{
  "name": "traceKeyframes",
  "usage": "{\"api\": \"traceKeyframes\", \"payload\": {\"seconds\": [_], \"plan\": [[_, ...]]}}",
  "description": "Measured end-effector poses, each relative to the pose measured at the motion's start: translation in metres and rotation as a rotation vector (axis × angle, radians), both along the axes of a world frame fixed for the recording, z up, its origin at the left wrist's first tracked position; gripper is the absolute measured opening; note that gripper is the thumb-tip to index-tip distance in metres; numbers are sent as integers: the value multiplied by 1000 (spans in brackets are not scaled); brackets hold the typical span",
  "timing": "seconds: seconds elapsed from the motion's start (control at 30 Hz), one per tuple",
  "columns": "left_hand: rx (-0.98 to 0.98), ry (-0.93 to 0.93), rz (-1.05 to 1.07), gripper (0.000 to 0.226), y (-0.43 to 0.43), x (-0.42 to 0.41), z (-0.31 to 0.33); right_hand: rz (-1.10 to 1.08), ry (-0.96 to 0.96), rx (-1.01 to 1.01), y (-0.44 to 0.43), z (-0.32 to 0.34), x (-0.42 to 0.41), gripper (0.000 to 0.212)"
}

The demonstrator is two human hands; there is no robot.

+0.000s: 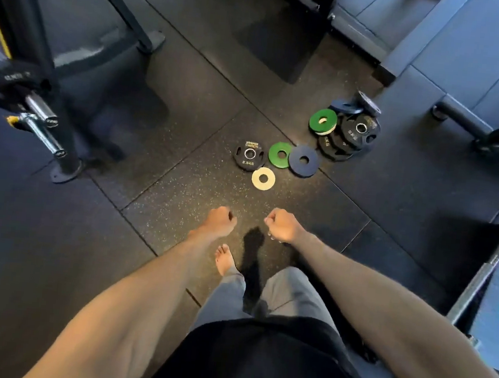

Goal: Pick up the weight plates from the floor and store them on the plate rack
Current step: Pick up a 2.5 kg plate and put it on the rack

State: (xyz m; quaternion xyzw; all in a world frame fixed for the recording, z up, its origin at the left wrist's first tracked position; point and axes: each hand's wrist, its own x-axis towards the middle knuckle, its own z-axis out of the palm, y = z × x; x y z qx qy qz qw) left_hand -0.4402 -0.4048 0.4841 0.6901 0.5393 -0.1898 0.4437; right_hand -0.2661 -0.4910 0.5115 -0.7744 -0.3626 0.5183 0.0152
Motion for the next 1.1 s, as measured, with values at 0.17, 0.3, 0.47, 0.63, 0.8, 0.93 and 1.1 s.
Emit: {"api": "traceKeyframes", "payload": {"seconds": [0.17,0.3,0.47,0.63,0.8,0.93,1.1], "plan": [[-17,52,-88,27,77,30,-17,-77,13,28,69,-19,24,30],[16,102,-161,29,137,67,-40,-121,31,11,121,-49,56,32],[9,147,-242,31,196,121,-75,-181,72,-41,169,-101,96,32],[-34,149,-210,20,241,161,-139,-218,71,-73,208,-168,128,34],[-68,185,-218,17,275,198,-222,-225,77,-91,243,-245,150,33],[-55,182,-163,17,300,219,-315,-254,58,-103,265,-331,157,34],[-48,236,-143,22,329,232,-426,-212,28,-75,300,-437,158,33]]}}
